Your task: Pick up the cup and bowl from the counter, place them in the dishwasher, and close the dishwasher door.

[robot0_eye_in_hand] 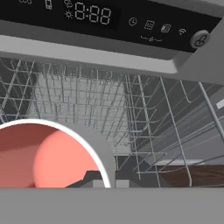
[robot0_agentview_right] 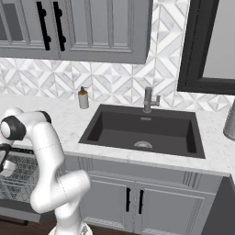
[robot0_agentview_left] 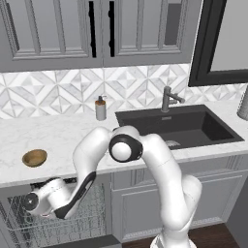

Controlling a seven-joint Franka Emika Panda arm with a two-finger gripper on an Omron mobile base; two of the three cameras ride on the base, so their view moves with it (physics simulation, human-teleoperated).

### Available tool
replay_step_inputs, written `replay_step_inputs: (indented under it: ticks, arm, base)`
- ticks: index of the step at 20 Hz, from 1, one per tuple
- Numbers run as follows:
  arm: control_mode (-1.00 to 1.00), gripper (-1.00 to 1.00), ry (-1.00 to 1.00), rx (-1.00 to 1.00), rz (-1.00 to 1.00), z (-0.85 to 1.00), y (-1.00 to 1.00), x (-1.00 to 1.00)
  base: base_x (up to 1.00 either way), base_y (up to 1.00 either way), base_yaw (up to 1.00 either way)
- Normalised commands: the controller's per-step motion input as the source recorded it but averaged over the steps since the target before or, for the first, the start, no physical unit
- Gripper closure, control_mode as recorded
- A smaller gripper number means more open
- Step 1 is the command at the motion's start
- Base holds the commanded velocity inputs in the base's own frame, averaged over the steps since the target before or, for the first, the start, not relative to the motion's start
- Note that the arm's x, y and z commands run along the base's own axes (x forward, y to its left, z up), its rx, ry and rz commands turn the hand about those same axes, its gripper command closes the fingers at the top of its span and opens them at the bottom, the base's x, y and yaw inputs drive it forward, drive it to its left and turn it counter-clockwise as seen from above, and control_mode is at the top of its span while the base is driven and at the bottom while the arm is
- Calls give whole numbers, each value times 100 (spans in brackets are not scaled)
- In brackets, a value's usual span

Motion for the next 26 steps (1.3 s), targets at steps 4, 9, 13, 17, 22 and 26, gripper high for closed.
replay_step_inputs:
  ticks: [4,9,13,17,22,26]
  arm:
    - [-100,100,1,0,0,-17,-17,1]
    - [-100,100,0,4,-2,-8,-23,1]
    - [-100,100,0,0,-1,-13,-7,2]
    - [-100,100,0,0,0,-12,0,0]
    - [-100,-100,0,0,0,-1,0,0]
    - [-100,-100,-2,0,0,0,0,0]
  base:
    - [0,0,0]
    - [0,0,0]
    - [0,0,0]
    - [0,0,0]
    - [0,0,0]
    - [0,0,0]
